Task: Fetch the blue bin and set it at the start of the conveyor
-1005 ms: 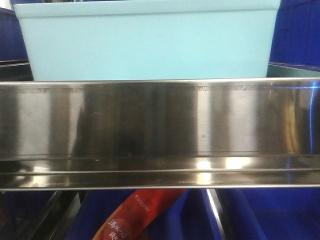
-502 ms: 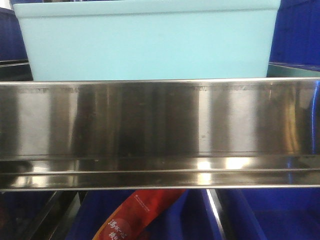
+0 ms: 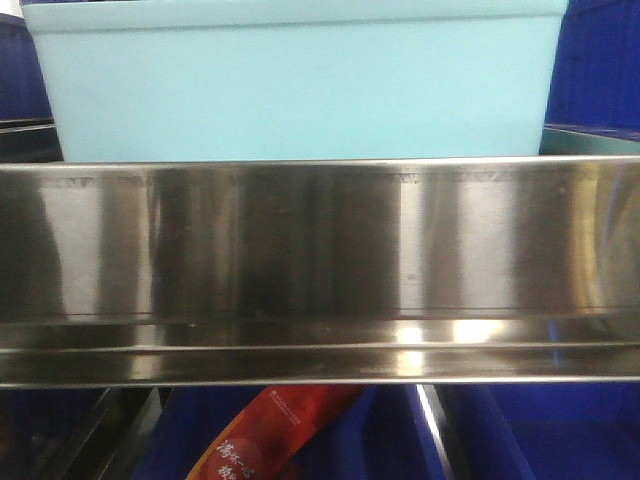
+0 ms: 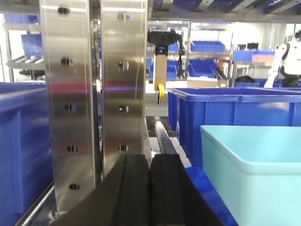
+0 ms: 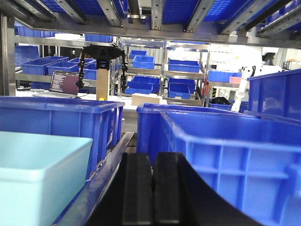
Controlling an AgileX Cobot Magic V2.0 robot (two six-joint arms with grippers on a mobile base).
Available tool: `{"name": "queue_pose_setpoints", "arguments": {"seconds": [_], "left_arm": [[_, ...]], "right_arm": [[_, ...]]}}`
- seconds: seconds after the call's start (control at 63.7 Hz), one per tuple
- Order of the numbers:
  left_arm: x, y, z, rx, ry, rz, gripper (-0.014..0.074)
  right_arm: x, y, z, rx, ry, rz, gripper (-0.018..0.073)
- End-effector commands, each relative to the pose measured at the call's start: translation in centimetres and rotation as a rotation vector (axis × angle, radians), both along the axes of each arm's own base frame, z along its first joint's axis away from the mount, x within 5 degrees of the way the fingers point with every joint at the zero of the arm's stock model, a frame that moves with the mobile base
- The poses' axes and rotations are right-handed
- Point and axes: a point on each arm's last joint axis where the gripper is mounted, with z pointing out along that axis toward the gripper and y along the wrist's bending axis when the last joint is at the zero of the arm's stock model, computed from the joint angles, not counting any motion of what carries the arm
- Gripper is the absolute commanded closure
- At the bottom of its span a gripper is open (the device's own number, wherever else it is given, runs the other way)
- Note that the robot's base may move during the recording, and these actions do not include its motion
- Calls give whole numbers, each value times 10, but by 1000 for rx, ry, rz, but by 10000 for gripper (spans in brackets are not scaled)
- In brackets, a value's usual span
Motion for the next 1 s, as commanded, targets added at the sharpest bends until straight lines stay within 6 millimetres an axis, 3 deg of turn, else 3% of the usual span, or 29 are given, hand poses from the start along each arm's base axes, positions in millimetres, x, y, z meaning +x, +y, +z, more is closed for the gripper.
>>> {"name": "queue_pose_setpoints", "arguments": {"seconds": [0.0, 0.235, 0.408, 0.565, 0.989], "left_arm": [[3, 0, 17, -2, 63, 1, 707], [30, 1, 63, 25, 253, 6, 707], [49, 1, 91, 25, 245, 6, 707], [57, 0, 96, 26, 207, 4, 707], [57, -2, 106, -13, 157, -19, 707]], "right_arm": [[0, 0, 20, 6, 20, 7, 721], [17, 0, 63, 12, 193, 13, 721], [34, 0, 81, 17, 311, 16, 721], [44, -1, 87, 17, 314, 16, 721], [47, 0, 95, 27, 277, 25, 721]]}}
